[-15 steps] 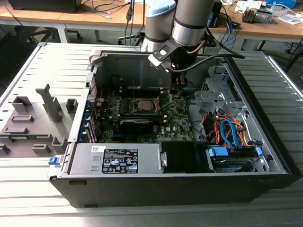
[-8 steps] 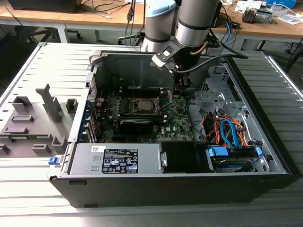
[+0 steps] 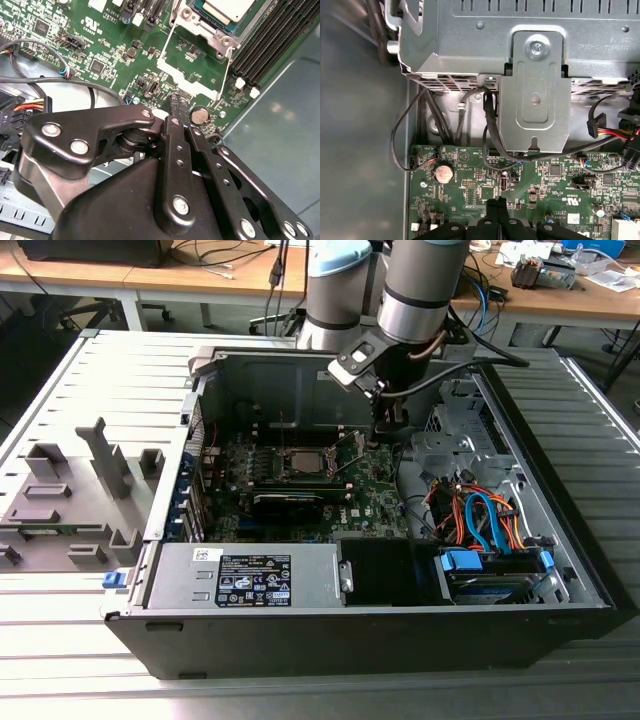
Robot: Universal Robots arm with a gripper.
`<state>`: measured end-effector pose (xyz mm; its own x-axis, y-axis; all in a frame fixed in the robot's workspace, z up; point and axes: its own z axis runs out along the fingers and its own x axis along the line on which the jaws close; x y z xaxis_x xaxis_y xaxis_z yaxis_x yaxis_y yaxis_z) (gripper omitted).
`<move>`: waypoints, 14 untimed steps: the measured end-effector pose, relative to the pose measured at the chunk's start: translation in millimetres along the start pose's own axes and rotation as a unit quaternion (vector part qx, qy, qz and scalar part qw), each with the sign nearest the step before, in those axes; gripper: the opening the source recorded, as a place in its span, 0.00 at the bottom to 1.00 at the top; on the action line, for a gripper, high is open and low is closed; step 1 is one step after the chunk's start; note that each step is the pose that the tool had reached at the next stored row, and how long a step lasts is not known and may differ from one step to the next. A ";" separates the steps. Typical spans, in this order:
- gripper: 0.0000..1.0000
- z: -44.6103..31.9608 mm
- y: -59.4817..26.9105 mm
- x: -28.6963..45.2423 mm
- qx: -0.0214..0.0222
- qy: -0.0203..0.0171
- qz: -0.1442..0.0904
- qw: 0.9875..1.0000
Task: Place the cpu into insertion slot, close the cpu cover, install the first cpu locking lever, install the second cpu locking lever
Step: 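Close the cpu cover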
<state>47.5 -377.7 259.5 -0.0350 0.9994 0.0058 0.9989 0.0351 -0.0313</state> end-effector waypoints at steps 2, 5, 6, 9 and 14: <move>0.11 2.4 0.3 0.0 0.000 0.000 0.000 1.000; 0.11 6.4 0.5 0.0 0.000 0.000 0.000 1.000; 0.11 7.0 0.1 0.0 0.000 0.000 0.000 1.000; 0.11 7.7 -4.0 0.1 0.000 0.000 0.000 1.000; 0.11 8.1 -17.1 0.5 -0.002 0.000 0.000 1.000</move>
<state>30.2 -377.7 252.0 -0.0350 0.9994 0.0057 0.9990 0.0352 -0.0273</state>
